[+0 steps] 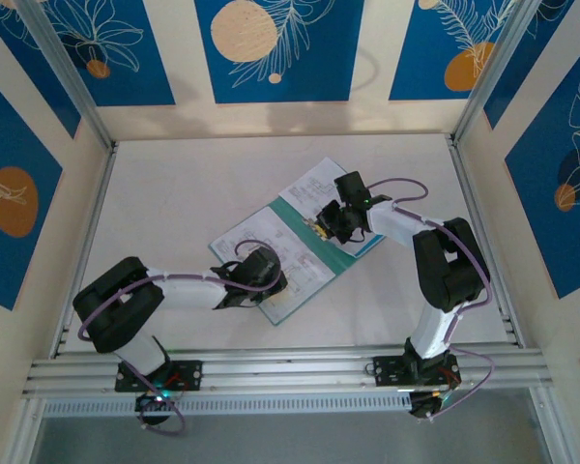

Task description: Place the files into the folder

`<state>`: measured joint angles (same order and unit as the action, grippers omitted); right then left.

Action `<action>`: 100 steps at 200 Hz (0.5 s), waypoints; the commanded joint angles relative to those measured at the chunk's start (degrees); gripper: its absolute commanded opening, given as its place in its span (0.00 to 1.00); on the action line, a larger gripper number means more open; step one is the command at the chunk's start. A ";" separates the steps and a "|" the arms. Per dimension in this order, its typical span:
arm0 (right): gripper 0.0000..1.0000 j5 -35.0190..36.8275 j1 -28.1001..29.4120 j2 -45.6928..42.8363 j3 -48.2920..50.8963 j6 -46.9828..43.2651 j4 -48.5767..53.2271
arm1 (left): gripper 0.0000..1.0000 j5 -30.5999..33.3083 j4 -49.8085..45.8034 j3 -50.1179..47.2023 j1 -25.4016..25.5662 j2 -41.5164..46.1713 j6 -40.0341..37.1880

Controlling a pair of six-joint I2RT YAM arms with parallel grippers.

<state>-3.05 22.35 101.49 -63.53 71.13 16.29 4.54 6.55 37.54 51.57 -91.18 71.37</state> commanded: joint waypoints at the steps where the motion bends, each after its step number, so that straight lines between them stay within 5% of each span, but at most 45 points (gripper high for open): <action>1: 0.05 0.13 -0.42 0.01 2.52 1.13 -0.81 | 0.25 0.83 -6.13 -1.55 -0.83 -0.41 -1.58; 100: 0.00 2.90 -2.63 0.46 13.52 1.23 -9.85 | 0.25 0.56 -5.98 -2.02 -1.21 -0.11 -1.57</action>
<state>-4.12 21.30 100.73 -53.65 72.29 4.40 4.51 6.57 37.54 51.27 -91.18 71.37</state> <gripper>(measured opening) 0.064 0.247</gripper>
